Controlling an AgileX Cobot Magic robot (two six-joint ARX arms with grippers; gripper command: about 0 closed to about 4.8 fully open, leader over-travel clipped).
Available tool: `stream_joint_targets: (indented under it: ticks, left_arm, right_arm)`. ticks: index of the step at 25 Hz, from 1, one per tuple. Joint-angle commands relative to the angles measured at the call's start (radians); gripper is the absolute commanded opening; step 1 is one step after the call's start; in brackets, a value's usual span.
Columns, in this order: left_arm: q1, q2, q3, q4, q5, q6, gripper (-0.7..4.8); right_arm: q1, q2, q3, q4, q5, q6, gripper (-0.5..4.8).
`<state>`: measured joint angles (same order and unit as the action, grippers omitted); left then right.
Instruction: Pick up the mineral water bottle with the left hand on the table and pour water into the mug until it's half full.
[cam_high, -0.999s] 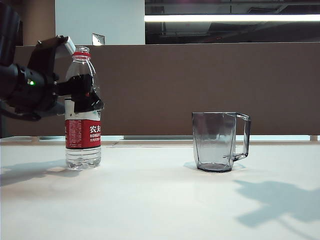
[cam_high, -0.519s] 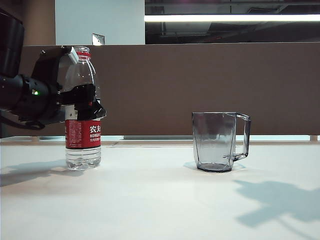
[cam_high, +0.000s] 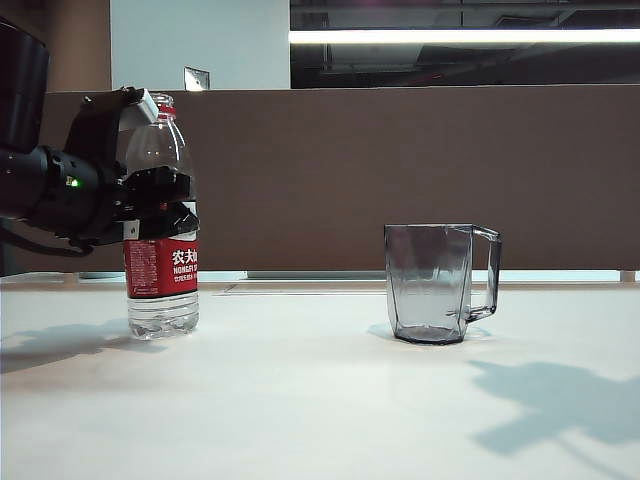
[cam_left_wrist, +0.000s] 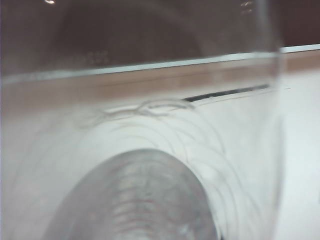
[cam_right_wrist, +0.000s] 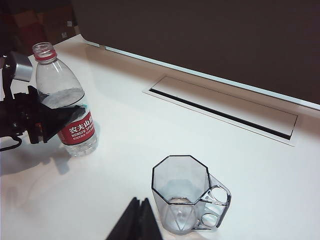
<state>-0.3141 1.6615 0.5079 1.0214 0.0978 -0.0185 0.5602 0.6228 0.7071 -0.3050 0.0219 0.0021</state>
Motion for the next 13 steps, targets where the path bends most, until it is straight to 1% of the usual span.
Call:
stream_joint_targets:
  ticks: [1,13]
  left_arm:
    - [0.0,-0.001,0.003,0.035,0.0,0.003,2.14]
    - [0.001,-0.001,0.003,0.042,0.0,0.004,2.14]
  right_arm:
    - [0.0,-0.003,0.008,0.017,-0.002,-0.003,-0.01]
    - [0.0,-0.003,0.008,0.017,-0.002,-0.003,-0.01]
